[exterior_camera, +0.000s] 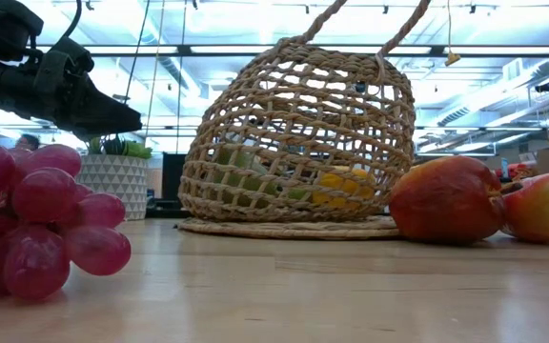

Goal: Build produce basket
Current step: Put the red malay apple into the brown basket

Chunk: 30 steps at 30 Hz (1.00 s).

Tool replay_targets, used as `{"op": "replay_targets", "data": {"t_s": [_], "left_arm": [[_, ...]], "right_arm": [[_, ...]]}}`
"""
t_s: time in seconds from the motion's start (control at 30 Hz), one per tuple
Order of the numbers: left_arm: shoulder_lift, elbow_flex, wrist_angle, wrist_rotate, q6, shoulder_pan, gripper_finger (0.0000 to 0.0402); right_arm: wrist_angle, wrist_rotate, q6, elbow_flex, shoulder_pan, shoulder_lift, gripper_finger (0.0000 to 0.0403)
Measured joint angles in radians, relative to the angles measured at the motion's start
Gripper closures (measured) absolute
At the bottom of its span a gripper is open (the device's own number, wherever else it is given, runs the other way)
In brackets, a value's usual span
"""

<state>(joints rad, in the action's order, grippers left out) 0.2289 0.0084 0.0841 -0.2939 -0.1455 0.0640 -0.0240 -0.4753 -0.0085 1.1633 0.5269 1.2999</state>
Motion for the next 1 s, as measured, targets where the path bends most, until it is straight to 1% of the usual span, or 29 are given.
{"op": "replay_targets", "data": {"t_s": [0.2, 0.27, 0.4, 0.5, 0.67, 0.87, 0.93, 1.0], "left_arm": [[0.000, 0.000, 0.000, 0.000, 0.000, 0.000, 0.0207], [0.000, 0.000, 0.000, 0.000, 0.000, 0.000, 0.0205], [0.000, 0.000, 0.000, 0.000, 0.000, 0.000, 0.0207], [0.000, 0.000, -0.001, 0.000, 0.000, 0.000, 0.0208], [0.000, 0.000, -0.001, 0.000, 0.000, 0.000, 0.0204], [0.000, 0.000, -0.001, 0.000, 0.000, 0.000, 0.0206], [0.000, 0.000, 0.000, 0.000, 0.000, 0.000, 0.0208], [0.000, 0.000, 0.000, 0.000, 0.000, 0.000, 0.0208]], "right_arm": [[-0.082, -0.043, 0.004, 0.127, 0.070, 0.113, 0.0028], [-0.141, -0.059, 0.039, 0.167, 0.083, 0.155, 0.0028], [-0.313, -0.063, 0.210, 0.251, 0.105, 0.239, 0.0028], [-0.416, -0.033, 0.361, 0.306, 0.128, 0.298, 0.0028], [-0.504, 0.029, 0.554, 0.375, 0.166, 0.382, 0.0037], [-0.601, 0.078, 0.725, 0.391, 0.192, 0.452, 0.0053], [-0.646, 0.105, 0.807, 0.391, 0.194, 0.476, 0.0055], [-0.727, 0.136, 0.911, 0.391, 0.193, 0.501, 0.0055]]}}
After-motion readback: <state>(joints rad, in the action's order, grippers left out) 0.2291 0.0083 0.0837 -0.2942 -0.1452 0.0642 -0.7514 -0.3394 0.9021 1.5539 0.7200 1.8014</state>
